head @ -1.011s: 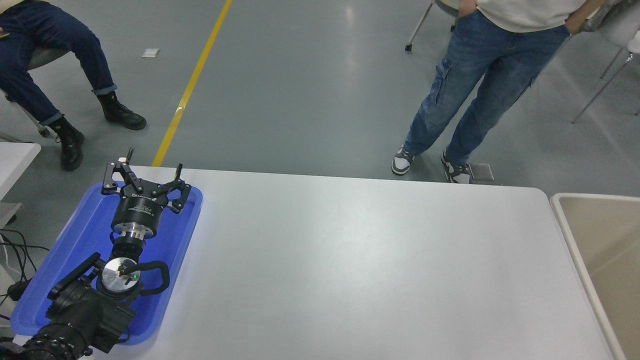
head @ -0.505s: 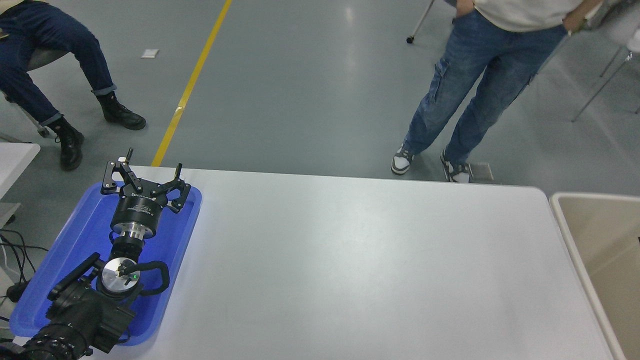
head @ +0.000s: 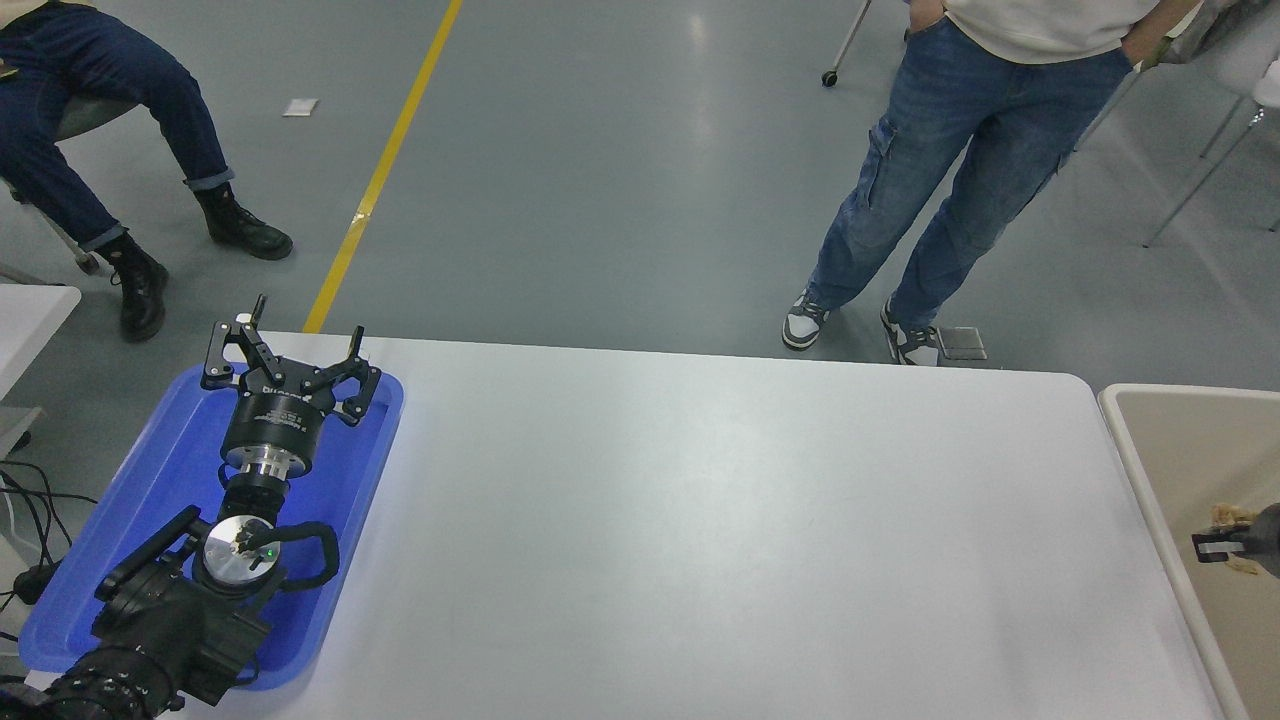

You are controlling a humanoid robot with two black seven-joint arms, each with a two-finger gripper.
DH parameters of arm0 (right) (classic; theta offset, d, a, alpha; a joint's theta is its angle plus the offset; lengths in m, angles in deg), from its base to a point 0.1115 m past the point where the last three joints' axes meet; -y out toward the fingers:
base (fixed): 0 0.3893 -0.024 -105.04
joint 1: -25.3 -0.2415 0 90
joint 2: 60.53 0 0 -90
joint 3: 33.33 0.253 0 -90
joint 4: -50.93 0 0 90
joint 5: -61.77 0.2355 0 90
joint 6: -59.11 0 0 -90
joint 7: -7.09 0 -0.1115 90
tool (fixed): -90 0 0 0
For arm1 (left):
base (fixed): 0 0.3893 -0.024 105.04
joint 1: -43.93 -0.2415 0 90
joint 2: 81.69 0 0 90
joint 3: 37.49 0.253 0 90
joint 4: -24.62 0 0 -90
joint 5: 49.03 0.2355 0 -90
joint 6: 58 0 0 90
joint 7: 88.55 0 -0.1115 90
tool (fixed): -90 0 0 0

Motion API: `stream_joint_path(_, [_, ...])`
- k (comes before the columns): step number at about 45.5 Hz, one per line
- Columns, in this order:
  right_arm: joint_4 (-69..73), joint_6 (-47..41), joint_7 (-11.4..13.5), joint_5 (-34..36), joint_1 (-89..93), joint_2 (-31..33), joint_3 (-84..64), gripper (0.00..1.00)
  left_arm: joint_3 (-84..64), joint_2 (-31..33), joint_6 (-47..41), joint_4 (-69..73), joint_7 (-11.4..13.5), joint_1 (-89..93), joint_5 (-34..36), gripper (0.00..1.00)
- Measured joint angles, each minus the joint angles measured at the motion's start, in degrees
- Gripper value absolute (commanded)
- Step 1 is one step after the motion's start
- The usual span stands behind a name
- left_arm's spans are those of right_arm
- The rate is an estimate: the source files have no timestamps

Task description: Pick up paper ball place in dustbin

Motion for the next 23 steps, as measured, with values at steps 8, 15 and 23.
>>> stream_joint_path(8, [-0.2, 0.2, 0.3, 0.5, 0.5, -0.1, 1.1, 1.0, 0.0, 0.0, 0.0, 0.0, 0.0, 0.0, 0.0, 1.0])
stream_joint_path(15, [-0.2, 0.4, 0.8, 0.8, 0.6, -0.1, 3.7, 1.0, 0.0, 0.0, 0.0, 0.0, 0.0, 0.0, 0.0, 1.0])
stream_joint_path(23, [0.5, 0.5, 1.4, 1.7, -0.4, 0.4, 9.7, 1.0, 0.0, 0.0, 0.0, 0.0, 0.0, 0.0, 0.0, 1.0])
